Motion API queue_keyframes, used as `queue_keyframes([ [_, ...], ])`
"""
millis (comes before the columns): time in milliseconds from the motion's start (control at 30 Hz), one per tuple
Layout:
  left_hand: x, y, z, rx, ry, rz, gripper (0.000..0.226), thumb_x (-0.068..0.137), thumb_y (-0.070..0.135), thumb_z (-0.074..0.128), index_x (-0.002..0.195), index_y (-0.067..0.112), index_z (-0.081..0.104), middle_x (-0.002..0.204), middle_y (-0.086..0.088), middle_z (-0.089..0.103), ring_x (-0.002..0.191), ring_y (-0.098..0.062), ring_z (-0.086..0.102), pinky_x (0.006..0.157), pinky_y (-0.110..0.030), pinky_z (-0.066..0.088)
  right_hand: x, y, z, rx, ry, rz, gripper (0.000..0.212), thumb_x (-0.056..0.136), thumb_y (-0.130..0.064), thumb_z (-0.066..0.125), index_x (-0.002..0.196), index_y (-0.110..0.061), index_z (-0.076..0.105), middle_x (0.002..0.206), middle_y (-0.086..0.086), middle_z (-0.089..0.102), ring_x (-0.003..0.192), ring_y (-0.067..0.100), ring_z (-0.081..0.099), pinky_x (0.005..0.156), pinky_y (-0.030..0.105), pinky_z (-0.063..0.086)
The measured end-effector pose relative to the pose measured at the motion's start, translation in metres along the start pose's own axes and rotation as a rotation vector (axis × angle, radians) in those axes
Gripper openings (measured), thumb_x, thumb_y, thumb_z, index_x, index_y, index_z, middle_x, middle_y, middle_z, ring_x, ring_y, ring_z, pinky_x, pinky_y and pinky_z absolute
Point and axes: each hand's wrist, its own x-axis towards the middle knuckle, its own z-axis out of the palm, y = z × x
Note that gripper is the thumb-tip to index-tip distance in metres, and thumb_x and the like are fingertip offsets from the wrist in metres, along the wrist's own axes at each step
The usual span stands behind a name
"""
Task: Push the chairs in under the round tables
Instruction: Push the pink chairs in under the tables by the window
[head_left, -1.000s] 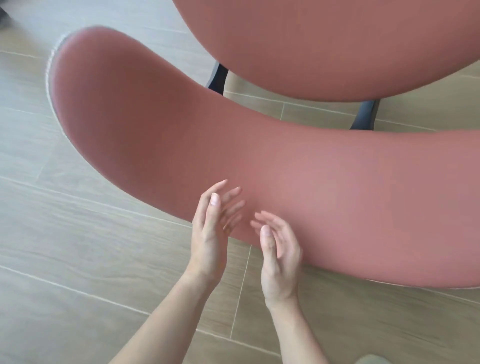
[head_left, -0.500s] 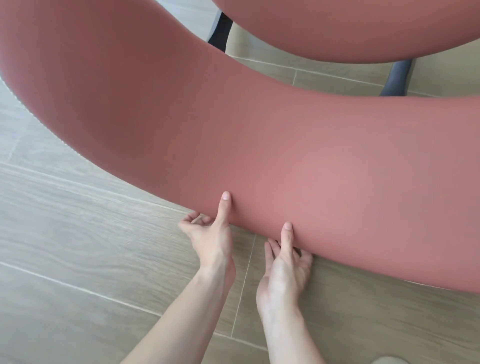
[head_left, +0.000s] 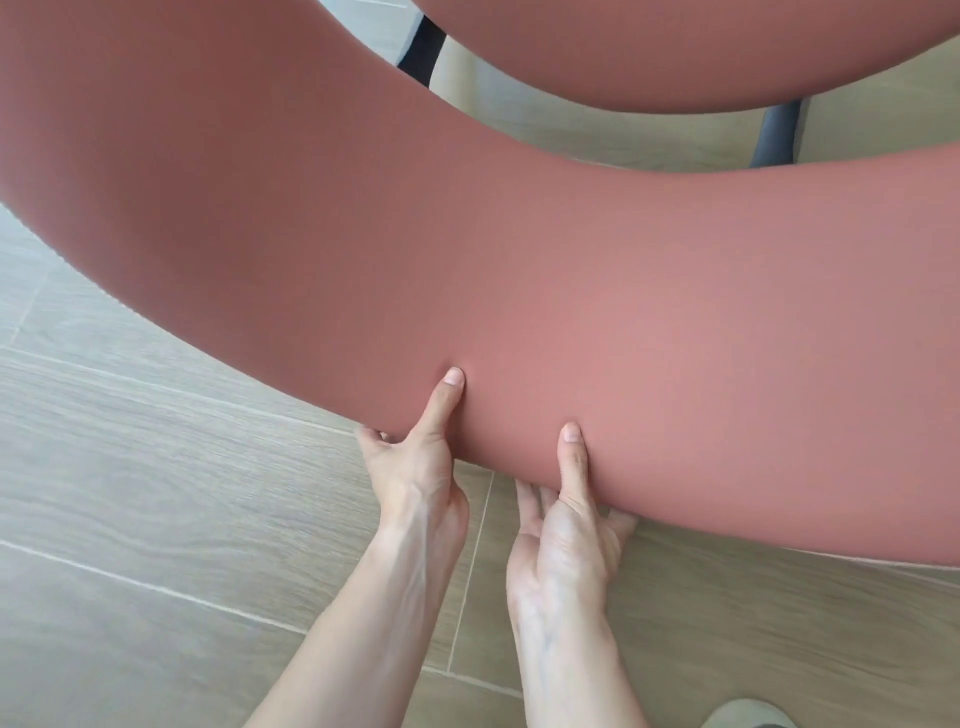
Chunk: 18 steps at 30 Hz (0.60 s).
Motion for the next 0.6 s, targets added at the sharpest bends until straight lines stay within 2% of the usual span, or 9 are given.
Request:
queue_keyframes([
  [67, -0.029, 0.025, 0.013, -0.026, -0.02, 0.051, 0.061, 0.077, 0.008, 0.095, 0.123, 0.026, 0.06, 0.121, 0.005, 0.078, 0.109, -0.008, 0.078, 0.112, -0.043, 0.057, -0.028, -0.026, 0.012, -0.004, 0.002, -0.047, 0.065, 0.082, -0.009, 0.091, 0.13, -0.036, 0.059, 0.117, -0.015, 0.08, 0.104, 0.001, 0.079, 0.088, 0.042, 0.059],
  [167, -0.081, 0.074, 0.042, -0.025, -0.066, 0.133, 0.063, 0.08, 0.008, 0.092, 0.129, 0.029, 0.06, 0.12, 0.01, 0.082, 0.109, -0.005, 0.078, 0.106, -0.034, 0.058, -0.076, -0.078, 0.038, -0.049, -0.043, -0.113, 0.07, 0.08, -0.014, 0.093, 0.14, -0.032, 0.061, 0.116, -0.018, 0.082, 0.1, -0.004, 0.079, 0.091, 0.041, 0.058],
  [267, -0.133, 0.137, 0.085, -0.006, -0.069, 0.2, 0.06, 0.082, 0.006, 0.091, 0.129, 0.029, 0.06, 0.121, 0.011, 0.081, 0.11, -0.004, 0.078, 0.102, -0.027, 0.058, -0.127, -0.142, 0.08, -0.108, -0.081, -0.146, 0.061, 0.078, -0.018, 0.095, 0.133, -0.028, 0.071, 0.118, -0.018, 0.082, 0.108, 0.001, 0.079, 0.106, 0.048, 0.056],
  [333, -0.163, 0.183, 0.12, 0.005, -0.064, 0.225, 0.062, 0.081, 0.007, 0.092, 0.131, 0.028, 0.06, 0.123, 0.01, 0.08, 0.111, -0.005, 0.077, 0.105, -0.029, 0.057, -0.158, -0.183, 0.118, -0.124, -0.1, -0.147, 0.052, 0.077, -0.018, 0.096, 0.125, -0.023, 0.076, 0.118, -0.015, 0.082, 0.111, 0.007, 0.079, 0.107, 0.05, 0.058],
  [433, -0.204, 0.249, 0.186, 0.013, -0.04, 0.266, 0.066, 0.08, 0.009, 0.093, 0.132, 0.025, 0.056, 0.124, 0.009, 0.078, 0.11, -0.005, 0.076, 0.107, -0.031, 0.057, -0.195, -0.246, 0.185, -0.154, -0.11, -0.142, 0.049, 0.077, -0.019, 0.098, 0.121, -0.015, 0.079, 0.115, -0.013, 0.083, 0.108, 0.008, 0.08, 0.106, 0.044, 0.061],
  [500, -0.224, 0.283, 0.232, 0.015, -0.025, 0.277, 0.06, 0.08, 0.009, 0.093, 0.123, 0.027, 0.055, 0.118, 0.011, 0.076, 0.1, 0.0, 0.076, 0.099, -0.026, 0.059, -0.212, -0.284, 0.228, -0.158, -0.099, -0.139, 0.051, 0.076, -0.021, 0.099, 0.122, -0.014, 0.079, 0.114, -0.012, 0.084, 0.106, 0.009, 0.08, 0.104, 0.044, 0.062],
  [600, -0.237, 0.325, 0.296, 0.02, -0.012, 0.301, 0.056, 0.079, 0.006, 0.093, 0.113, 0.031, 0.054, 0.108, 0.015, 0.074, 0.08, 0.01, 0.074, 0.077, -0.012, 0.058, -0.228, -0.331, 0.292, -0.193, -0.07, -0.164, 0.047, 0.075, -0.022, 0.099, 0.117, -0.013, 0.08, 0.113, -0.009, 0.084, 0.104, 0.012, 0.081, 0.102, 0.044, 0.064],
])
